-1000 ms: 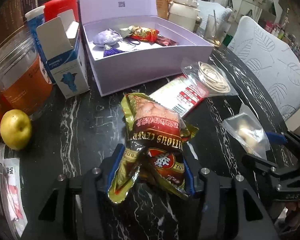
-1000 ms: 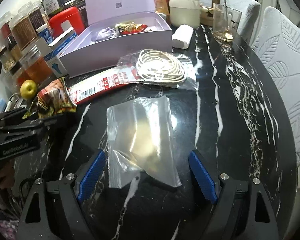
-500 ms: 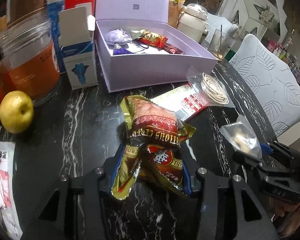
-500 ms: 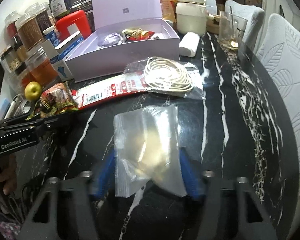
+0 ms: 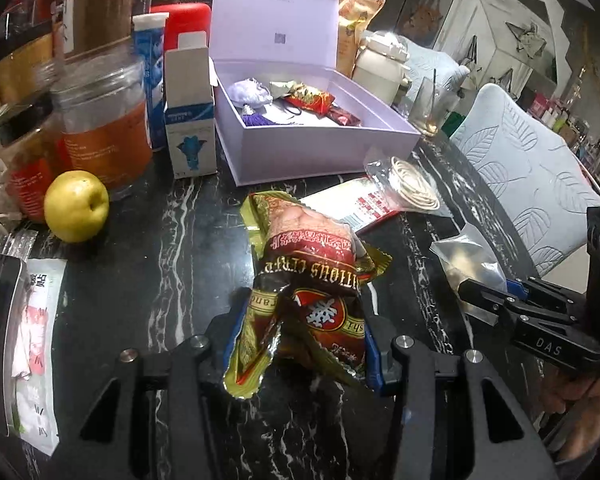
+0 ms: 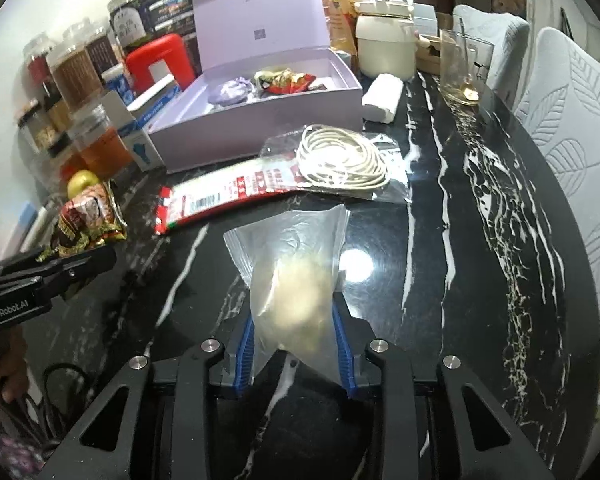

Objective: Organize soft objects

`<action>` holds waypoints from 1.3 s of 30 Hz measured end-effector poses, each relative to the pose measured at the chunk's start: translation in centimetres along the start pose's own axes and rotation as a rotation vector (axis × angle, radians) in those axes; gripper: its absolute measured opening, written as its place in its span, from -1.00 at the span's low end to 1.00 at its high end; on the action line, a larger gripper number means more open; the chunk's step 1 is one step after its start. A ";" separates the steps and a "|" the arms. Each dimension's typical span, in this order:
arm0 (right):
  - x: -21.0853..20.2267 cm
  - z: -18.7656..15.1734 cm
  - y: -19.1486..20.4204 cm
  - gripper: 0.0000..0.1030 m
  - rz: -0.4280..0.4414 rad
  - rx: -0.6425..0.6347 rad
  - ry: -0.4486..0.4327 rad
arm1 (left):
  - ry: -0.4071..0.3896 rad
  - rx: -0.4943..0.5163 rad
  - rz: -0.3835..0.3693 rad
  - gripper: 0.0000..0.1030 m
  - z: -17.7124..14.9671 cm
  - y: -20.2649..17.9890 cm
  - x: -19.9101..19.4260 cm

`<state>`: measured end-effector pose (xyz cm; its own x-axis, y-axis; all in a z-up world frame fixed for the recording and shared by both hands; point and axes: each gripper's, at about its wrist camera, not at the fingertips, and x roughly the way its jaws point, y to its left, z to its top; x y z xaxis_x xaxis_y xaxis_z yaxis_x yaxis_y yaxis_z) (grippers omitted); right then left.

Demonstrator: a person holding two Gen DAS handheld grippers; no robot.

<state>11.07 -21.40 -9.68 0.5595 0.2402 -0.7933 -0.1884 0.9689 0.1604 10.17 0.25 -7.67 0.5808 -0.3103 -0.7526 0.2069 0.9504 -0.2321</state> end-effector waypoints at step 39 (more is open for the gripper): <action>-5.4 2.3 5.2 -0.34 0.151 -0.095 -0.127 | -0.126 0.018 0.055 -0.07 0.7 0.5 -6.5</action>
<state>8.92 -17.54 -3.17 0.6148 0.3940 -0.6832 -0.3502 0.9126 0.2111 6.99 2.74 -2.47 0.6859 -0.2591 -0.6800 0.1852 0.9659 -0.1811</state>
